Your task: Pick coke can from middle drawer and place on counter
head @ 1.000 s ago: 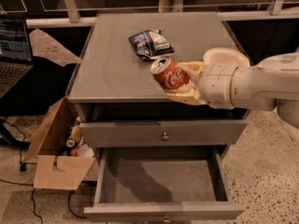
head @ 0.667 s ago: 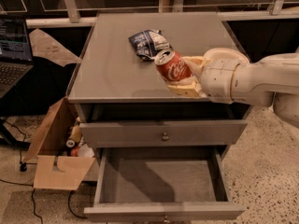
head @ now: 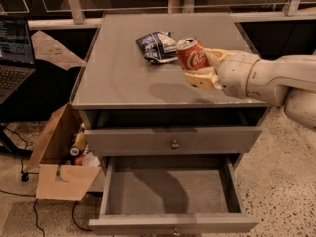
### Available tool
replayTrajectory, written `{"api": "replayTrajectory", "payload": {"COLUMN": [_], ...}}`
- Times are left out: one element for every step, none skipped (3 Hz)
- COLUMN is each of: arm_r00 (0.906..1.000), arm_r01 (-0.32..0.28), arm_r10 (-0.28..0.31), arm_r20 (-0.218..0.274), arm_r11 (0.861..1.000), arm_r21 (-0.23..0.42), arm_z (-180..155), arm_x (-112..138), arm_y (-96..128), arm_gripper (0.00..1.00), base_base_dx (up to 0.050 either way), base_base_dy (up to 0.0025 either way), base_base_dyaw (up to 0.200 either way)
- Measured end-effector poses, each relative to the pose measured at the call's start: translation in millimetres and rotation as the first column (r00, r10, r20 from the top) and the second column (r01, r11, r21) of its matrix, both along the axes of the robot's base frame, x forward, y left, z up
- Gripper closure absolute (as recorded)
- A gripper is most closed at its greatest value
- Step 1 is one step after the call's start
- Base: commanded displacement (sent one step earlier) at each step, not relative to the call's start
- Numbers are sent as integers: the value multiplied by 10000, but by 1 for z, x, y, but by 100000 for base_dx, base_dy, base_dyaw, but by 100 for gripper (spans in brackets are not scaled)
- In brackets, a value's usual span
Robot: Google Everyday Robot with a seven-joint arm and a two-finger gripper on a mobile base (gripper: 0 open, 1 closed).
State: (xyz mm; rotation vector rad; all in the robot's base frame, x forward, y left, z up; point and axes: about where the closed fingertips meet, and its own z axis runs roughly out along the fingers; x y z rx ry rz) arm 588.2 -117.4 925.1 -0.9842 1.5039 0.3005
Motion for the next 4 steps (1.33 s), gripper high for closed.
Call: {"api": "replayTrajectory", "payload": {"arm_r00": [9974, 9880, 9752, 9731], "arm_r01": [572, 1189, 1657, 1722], "arm_r10": [-559, -1147, -1609, -1668], "arm_r20": [-449, -1033, -1523, -1587], "arm_r11": [9980, 9923, 9860, 9848], "arm_r21": [269, 359, 197, 209], "arm_z": [-8, -23, -36, -36], "arm_x": [21, 36, 48, 48], "arm_y": [-1, -3, -4, -5], "arm_gripper": [100, 100, 100, 83], "base_base_dx": [0, 0, 0, 0], "base_base_dy": [0, 0, 0, 0], "base_base_dyaw": [0, 0, 0, 0]}}
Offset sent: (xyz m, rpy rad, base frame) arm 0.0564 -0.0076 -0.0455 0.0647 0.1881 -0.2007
